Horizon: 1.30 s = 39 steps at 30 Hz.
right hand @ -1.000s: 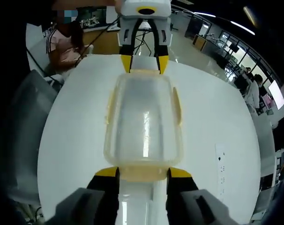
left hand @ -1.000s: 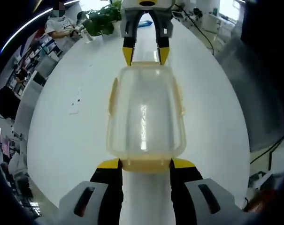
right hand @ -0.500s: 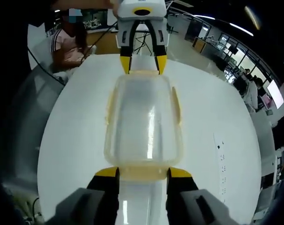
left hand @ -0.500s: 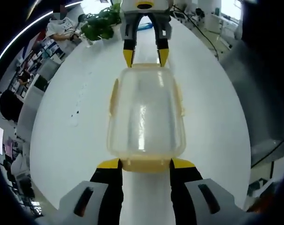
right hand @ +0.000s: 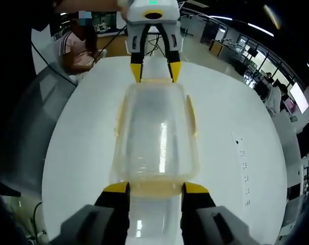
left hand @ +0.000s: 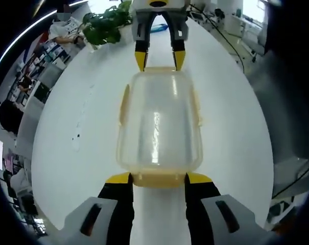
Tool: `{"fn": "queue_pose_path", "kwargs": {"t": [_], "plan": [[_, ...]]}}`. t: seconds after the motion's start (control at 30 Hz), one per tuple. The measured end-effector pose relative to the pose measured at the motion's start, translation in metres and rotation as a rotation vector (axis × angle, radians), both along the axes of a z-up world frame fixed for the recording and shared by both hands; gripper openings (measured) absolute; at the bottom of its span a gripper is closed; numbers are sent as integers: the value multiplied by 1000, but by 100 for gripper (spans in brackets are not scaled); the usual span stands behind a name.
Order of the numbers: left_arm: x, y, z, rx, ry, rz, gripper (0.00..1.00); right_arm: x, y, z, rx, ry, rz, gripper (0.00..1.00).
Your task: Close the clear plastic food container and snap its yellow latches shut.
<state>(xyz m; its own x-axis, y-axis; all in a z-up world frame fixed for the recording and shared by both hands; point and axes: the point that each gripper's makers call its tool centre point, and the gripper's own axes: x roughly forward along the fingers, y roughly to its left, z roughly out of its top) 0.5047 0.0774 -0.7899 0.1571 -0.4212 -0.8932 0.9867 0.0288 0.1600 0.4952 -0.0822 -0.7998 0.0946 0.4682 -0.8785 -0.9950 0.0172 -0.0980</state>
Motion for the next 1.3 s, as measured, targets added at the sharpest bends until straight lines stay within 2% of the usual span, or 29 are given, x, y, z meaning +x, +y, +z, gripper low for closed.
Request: {"fn": "queue_pose_path", "kwargs": {"t": [0.6, 1.3], "plan": [[0, -46, -2, 5, 14, -13, 36, -4, -46, -1, -8, 6, -13, 36], [-1, -73, -2, 7, 7, -4, 36, -5, -74, 3, -24, 2, -12, 36]]}}
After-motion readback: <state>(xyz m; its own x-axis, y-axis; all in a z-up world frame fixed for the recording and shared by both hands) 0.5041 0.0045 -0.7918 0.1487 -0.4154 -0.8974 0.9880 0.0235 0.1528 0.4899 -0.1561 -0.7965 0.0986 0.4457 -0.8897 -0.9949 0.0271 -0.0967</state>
